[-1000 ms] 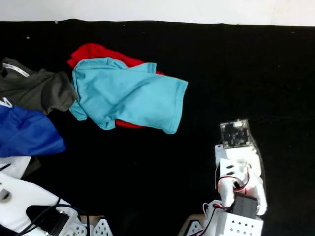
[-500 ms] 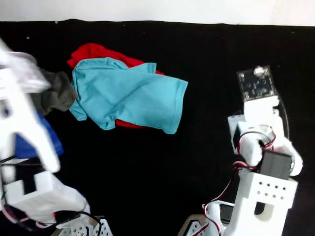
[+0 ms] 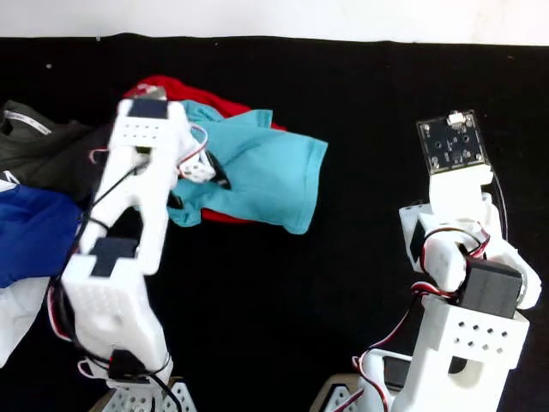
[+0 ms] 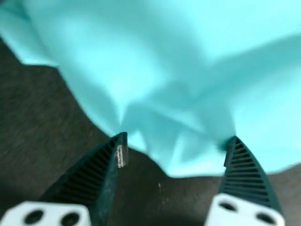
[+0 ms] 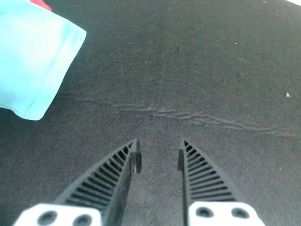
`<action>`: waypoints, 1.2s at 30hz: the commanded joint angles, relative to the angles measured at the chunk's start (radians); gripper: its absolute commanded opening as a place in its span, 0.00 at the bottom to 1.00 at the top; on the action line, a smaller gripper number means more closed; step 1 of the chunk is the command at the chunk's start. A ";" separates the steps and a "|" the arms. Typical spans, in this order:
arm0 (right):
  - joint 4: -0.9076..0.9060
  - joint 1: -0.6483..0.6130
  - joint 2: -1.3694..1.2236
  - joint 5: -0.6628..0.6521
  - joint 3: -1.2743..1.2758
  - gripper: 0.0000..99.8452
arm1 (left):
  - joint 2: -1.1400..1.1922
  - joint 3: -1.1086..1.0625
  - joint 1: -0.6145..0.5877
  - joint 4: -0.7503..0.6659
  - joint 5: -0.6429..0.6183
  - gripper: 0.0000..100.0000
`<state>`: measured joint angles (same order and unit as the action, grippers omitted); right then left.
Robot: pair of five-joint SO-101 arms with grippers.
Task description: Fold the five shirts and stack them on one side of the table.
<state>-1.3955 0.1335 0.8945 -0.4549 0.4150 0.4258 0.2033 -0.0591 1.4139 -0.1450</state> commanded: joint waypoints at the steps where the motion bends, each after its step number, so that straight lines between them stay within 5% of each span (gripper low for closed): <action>1: -0.004 -0.007 -0.005 0.011 -0.039 0.14 | 0.062 0.005 0.004 -0.052 -0.005 0.31; 8: -0.002 -0.007 -0.005 0.011 -0.036 0.14 | 0.041 0.039 -0.044 -0.066 -0.011 0.00; 21: 0.004 -0.007 -0.012 0.011 -0.036 0.14 | -0.249 0.478 -0.358 0.233 0.095 0.01; 30: 0.005 -0.140 -0.016 0.012 -0.036 0.14 | -0.344 0.674 -0.826 0.245 0.353 0.01; 36: 0.084 -0.205 -0.097 0.143 -0.056 0.14 | -0.298 0.588 -0.957 0.236 0.387 0.01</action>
<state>-1.3571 -0.0506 0.8424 -0.3659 0.4150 0.1312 0.8140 -0.9751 1.6533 0.2279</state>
